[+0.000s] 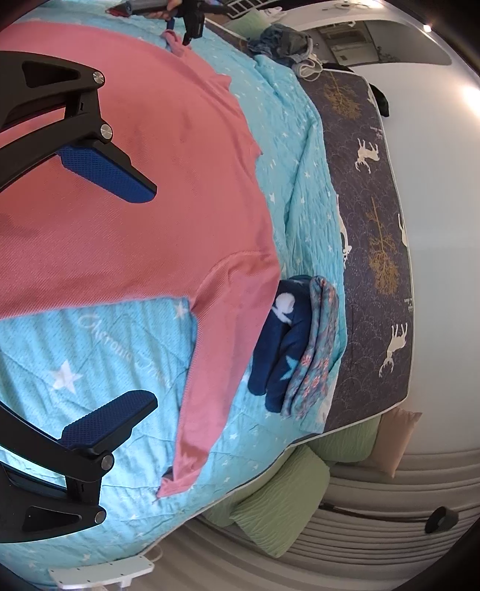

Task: Fold small clothes
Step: 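Fold the held sleeve across the sweater body with the left gripper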

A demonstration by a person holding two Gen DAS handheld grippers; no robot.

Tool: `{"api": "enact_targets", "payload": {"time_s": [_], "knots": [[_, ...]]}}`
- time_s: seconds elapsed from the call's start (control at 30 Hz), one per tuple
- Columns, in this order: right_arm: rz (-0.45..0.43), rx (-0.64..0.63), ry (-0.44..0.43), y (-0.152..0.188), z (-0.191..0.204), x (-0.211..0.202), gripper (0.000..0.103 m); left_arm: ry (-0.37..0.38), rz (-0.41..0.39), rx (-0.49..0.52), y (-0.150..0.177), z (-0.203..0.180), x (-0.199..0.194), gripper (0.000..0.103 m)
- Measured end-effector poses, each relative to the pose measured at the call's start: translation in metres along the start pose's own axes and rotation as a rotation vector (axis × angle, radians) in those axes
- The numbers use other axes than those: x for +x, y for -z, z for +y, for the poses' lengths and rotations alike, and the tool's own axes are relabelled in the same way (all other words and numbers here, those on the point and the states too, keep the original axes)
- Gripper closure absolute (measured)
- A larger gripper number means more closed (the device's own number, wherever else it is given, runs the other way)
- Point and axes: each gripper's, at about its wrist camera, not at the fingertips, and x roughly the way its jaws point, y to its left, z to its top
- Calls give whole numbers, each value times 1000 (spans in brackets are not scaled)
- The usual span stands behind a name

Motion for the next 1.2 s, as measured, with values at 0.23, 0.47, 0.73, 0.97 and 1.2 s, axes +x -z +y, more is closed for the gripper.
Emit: {"api": "enact_targets", "payload": {"time_s": [0.23, 0.47, 0.73, 0.97, 1.2], "knots": [[-26, -38, -23, -6, 13, -6, 0, 21, -136, 19, 0, -14, -46, 99], [11, 41, -73, -11, 12, 5, 0, 555, -415, 421, 84, -161, -187, 98], [66, 109, -101, -3, -9, 8, 0, 693, -317, 769, 204, -252, -192, 48], [153, 155, -237, -5, -20, 31, 0, 558, -385, 747, 212, -192, -185, 40], [315, 281, -513, -23, -14, 96, 5, 641, -211, 520, 189, -118, -149, 40]]}}
